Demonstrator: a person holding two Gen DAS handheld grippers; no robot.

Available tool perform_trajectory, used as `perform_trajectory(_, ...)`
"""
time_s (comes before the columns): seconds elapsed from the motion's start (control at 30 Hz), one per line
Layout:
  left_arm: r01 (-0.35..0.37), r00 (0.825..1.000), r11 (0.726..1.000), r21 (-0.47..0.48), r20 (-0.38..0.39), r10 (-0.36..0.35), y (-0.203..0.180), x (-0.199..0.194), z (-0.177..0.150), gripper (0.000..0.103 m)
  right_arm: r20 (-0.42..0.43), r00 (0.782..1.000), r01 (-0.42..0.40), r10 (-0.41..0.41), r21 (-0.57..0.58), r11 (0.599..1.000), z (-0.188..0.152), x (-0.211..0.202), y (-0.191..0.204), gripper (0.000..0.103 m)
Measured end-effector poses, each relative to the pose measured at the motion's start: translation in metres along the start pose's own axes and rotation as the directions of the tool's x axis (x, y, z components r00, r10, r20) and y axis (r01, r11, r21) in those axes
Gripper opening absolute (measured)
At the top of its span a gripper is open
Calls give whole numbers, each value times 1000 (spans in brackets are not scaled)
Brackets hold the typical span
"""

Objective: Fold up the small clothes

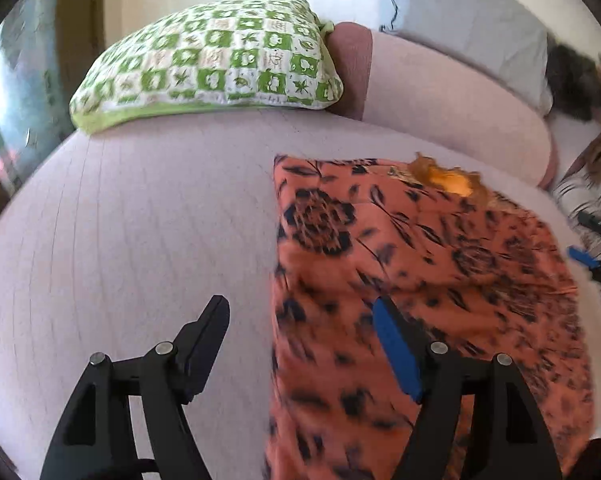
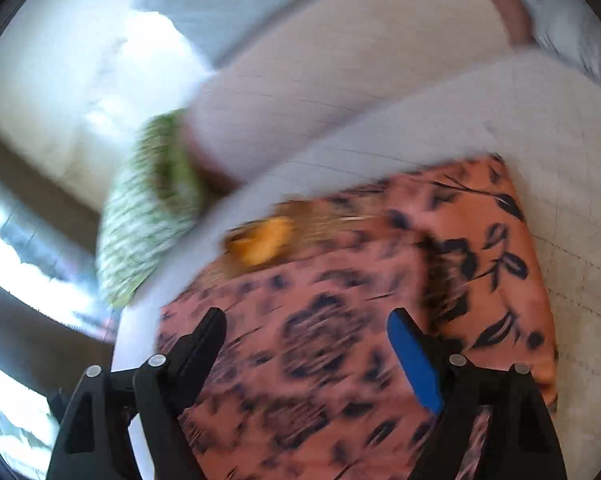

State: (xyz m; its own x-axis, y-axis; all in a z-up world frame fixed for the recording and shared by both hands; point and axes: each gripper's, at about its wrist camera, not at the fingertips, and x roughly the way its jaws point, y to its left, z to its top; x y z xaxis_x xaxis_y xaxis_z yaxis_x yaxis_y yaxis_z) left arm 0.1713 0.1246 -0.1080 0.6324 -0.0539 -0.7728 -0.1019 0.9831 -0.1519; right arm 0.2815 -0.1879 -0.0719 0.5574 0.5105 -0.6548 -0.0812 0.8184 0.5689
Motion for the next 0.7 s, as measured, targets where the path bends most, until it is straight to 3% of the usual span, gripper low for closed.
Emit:
perform_trajectory(0.07,22,1000,999,-38,-19,-23,2,-16,-14,75,-107,987,123,-118,42,992,-15,24,-23,99)
perform_trajectory(0.1,34,999,998,-52,-23,-36,2,-22,-20,75,-196,961,223,-196,127,967,-26,32,-46,96)
perform_trajectory(0.13,53,998,996,-65,-19,-54,4,-35,-27,75,-147,970,217,-195,149,965,-34,16,-45,91)
perform_trajectory(0.23,74,997,993,-94,35,-71,10,-72,-56,82,-55,993,111,-107,92,989,-50,-40,-5,91)
perform_trajectory(0.3,79,996,992,-102,46,-75,12,-82,-70,82,2,994,112,-112,20,994,-69,-77,24,91)
perform_trajectory(0.33,81,996,991,-104,43,-77,13,-87,-77,82,32,997,74,-73,-3,997,-80,-94,42,91)
perform_trajectory(0.43,94,996,989,-112,23,-92,13,-97,-94,82,75,997,21,-18,-40,999,-123,-145,49,92)
perform_trajectory(0.5,100,995,988,-117,20,-98,12,-104,-100,82,87,995,52,-48,-45,998,-147,-156,47,92)
perform_trajectory(0.6,94,996,992,-86,18,-92,8,-117,-112,82,99,989,110,-108,-13,994,-177,-183,15,92)
perform_trajectory(0.7,80,997,993,-81,-1,-80,11,-126,-127,82,58,973,223,-224,15,975,-190,-200,-23,92)
